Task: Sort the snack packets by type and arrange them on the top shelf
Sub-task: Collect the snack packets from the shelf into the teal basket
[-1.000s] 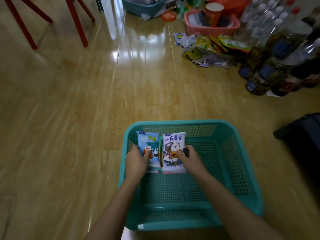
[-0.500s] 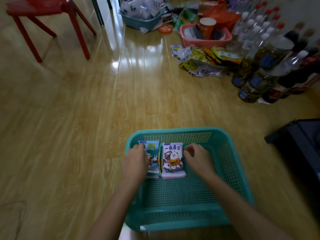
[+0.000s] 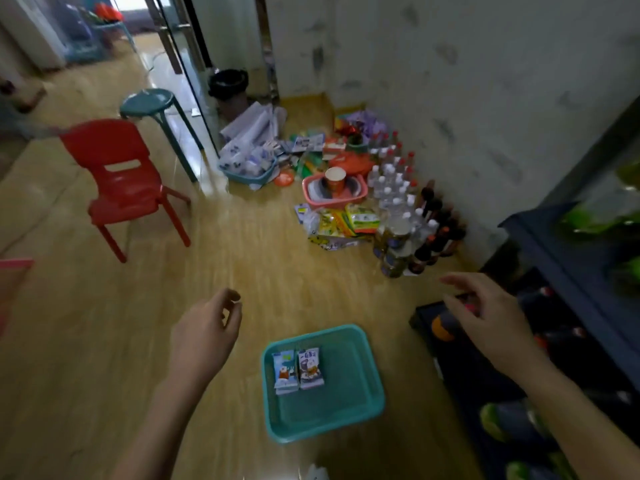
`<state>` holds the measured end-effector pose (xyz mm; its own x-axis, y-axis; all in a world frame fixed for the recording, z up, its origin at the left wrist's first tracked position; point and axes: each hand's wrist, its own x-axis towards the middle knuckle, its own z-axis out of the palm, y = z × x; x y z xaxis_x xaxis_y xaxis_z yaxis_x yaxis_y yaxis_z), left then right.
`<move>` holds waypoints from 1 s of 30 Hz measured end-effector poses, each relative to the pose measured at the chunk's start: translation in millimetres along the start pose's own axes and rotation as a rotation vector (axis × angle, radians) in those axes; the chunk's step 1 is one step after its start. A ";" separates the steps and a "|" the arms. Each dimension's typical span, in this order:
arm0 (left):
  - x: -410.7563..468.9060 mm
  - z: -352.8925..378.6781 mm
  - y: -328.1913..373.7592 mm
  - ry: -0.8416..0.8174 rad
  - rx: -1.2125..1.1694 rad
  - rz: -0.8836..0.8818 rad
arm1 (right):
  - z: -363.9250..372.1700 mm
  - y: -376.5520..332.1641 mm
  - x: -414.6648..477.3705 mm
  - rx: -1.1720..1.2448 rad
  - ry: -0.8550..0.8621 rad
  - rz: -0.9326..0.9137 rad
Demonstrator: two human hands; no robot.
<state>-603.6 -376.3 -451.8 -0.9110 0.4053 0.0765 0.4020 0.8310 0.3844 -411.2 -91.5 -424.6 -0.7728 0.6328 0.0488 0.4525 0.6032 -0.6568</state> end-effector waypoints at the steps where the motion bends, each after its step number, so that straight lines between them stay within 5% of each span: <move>1: -6.3 -35.2 21.1 -0.001 0.011 0.003 | -38.8 -17.0 -9.4 0.012 0.017 0.022; 11: -63.6 -234.3 158.9 -0.008 -0.047 0.223 | -247.9 -116.4 -155.6 -0.050 0.169 0.153; 30: -291.9 -260.5 375.3 -0.114 -0.336 1.205 | -366.1 -126.4 -561.5 -0.321 0.926 0.665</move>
<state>-210.9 -281.9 -90.2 0.0384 0.8827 0.4684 0.9135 -0.2210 0.3416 128.5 -345.3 -93.4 0.2139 0.8991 0.3819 0.8367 0.0331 -0.5466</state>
